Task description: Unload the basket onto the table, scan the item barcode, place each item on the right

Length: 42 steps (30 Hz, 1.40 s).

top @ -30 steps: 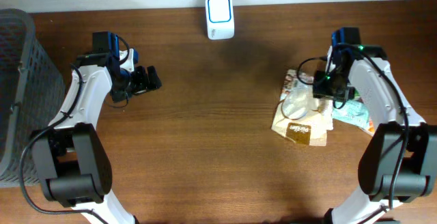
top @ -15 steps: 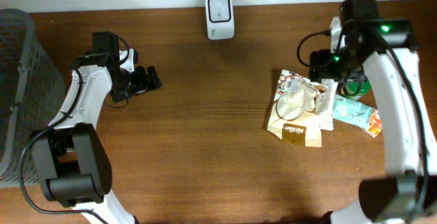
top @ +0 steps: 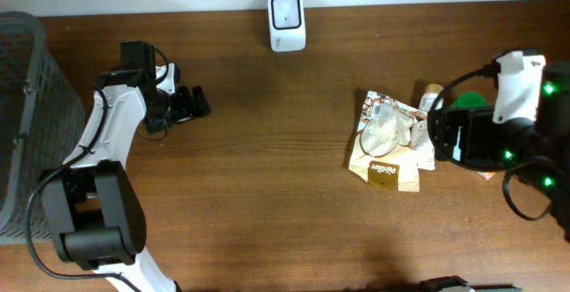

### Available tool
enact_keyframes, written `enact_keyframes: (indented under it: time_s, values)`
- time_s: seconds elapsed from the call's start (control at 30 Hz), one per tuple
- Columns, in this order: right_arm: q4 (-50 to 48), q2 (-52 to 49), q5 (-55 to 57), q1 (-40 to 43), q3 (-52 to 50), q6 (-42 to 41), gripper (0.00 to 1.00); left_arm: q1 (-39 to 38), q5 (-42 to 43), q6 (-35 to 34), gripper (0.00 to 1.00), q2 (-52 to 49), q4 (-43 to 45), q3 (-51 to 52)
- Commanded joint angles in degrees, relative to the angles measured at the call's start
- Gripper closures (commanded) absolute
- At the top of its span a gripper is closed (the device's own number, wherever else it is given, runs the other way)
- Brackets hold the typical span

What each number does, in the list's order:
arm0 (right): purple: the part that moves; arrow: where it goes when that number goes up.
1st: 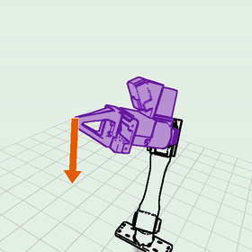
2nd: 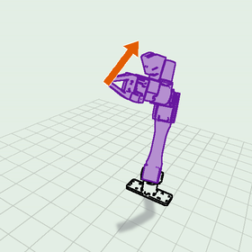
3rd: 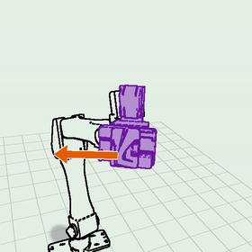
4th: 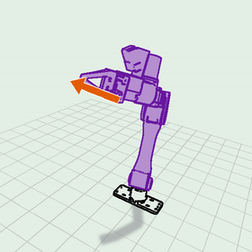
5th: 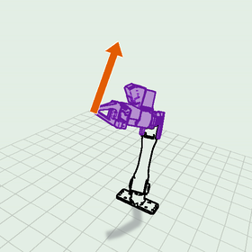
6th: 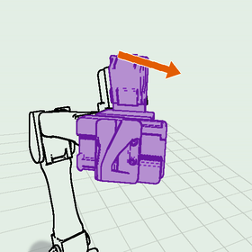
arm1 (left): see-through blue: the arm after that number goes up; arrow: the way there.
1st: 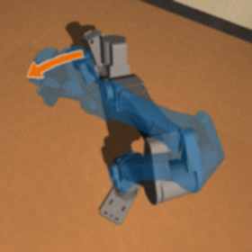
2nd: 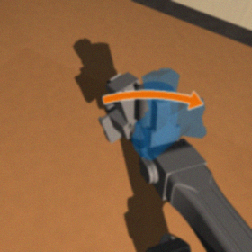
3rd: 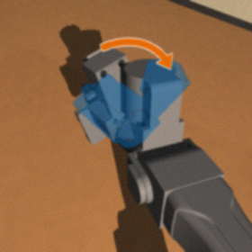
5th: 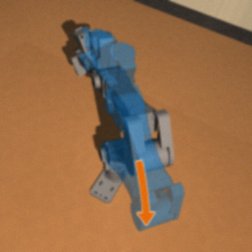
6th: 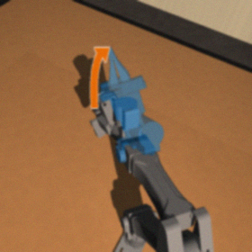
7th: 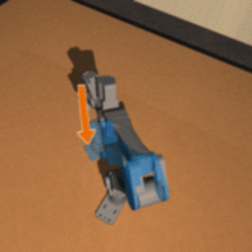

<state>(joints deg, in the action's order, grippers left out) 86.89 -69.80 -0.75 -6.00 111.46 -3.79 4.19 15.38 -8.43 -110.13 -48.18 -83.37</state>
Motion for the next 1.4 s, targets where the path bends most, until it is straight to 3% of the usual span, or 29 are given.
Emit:
enact_keyframes:
  time_s: [0.0,0.27,0.43,0.63,1.0,1.23,1.37]
  values:
    - [0.4,1.6,4.0,-0.1,0.2,0.5,0.02,0.1,-0.2,0.3,0.01,0.7,0.1,-0.4]
    - [-0.4,2.9,13.0,0.5,-2.3,0.3,0.02,0.1,-0.2,0.3,0.01,0.7,0.1,-0.4]
    - [-13.4,9.8,11.3,4.6,-12.5,0.6,0.02,0.1,-0.2,0.3,0.01,0.7,0.1,-0.4]
    - [-36.7,27.5,6.7,6.8,-41.0,7.0,0.02,0.1,-0.2,0.3,0.01,0.7,0.1,-0.4]
    - [-78.0,59.5,-4.0,7.6,-91.9,6.2,0.02,0.1,-0.2,0.3,0.01,0.7,0.1,-0.4]
    - [-90.2,67.3,-4.2,7.4,-107.6,0.2,0.02,0.1,-0.2,0.3,0.01,0.7,0.1,-0.4]
    - [-87.8,69.6,-3.1,5.9,-111.1,0.4,0.02,0.1,-0.2,0.3,0.01,0.7,0.1,-0.4]
